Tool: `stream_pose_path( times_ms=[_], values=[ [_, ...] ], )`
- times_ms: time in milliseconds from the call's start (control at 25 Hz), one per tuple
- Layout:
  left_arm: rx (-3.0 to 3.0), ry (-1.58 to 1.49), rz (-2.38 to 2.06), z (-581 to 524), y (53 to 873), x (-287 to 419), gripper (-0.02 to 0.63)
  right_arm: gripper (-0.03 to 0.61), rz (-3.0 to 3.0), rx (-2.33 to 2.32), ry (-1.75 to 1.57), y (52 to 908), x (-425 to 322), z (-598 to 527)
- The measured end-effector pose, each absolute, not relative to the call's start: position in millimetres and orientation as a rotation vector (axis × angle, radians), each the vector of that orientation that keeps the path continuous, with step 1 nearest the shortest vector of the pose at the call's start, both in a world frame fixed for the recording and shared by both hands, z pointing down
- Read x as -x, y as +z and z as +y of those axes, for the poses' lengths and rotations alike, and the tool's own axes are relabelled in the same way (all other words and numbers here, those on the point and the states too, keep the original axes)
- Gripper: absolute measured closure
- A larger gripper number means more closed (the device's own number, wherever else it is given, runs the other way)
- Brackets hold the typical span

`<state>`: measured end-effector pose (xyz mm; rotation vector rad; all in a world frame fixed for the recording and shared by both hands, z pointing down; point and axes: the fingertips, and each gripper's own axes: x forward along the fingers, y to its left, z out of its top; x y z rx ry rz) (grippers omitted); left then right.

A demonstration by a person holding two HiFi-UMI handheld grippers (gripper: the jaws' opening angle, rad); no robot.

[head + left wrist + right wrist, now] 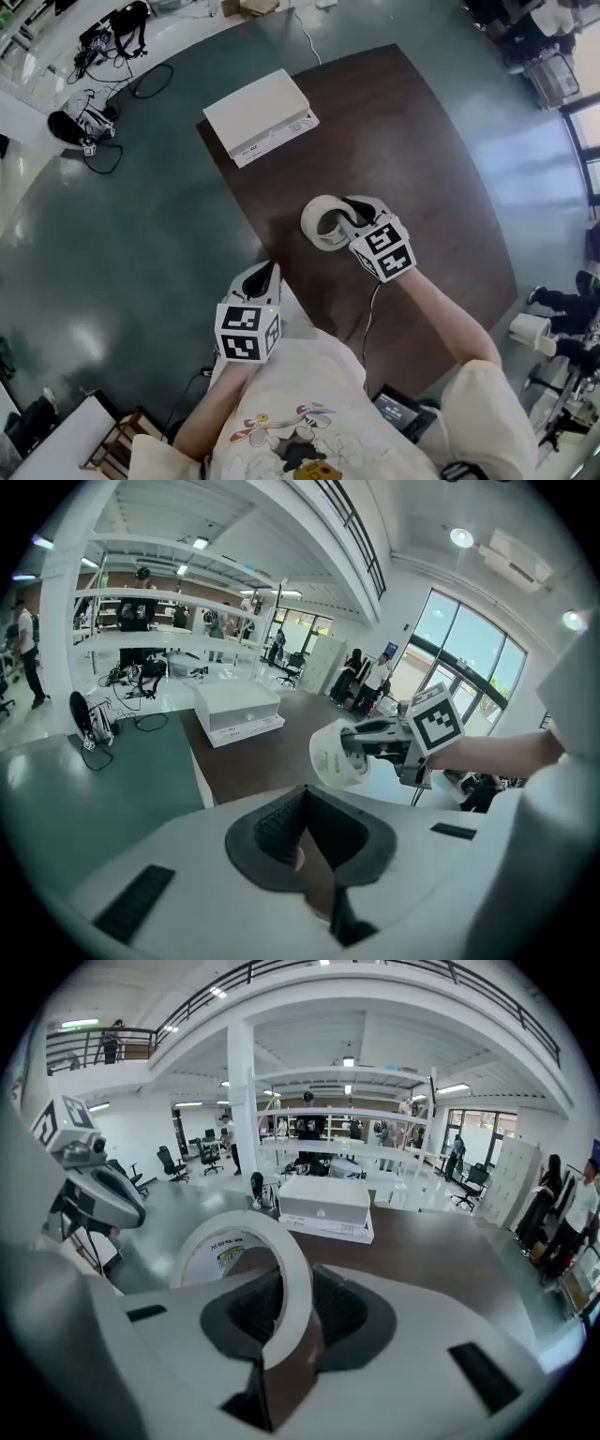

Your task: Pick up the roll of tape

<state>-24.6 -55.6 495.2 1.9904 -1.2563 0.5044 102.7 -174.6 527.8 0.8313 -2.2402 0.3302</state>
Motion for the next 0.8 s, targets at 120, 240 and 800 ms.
stream_pose_path(
  times_ms=[120,240,800],
  values=[
    [-2.014,0.483,-1.26,-49,483,26,0.609,0.488,-2.298,-0.873,0.34,497,-100,-161],
    [-2.034,0.449,-1.271,-42,467,31,0.609,0.488,-2.359,-0.917,0.359,467,-97,-145],
    [-2.089,0.325,-1.298,-16,413,47,0.609,0.488,-2.614,-1.186,0.419,346,-106,-77]
  ],
)
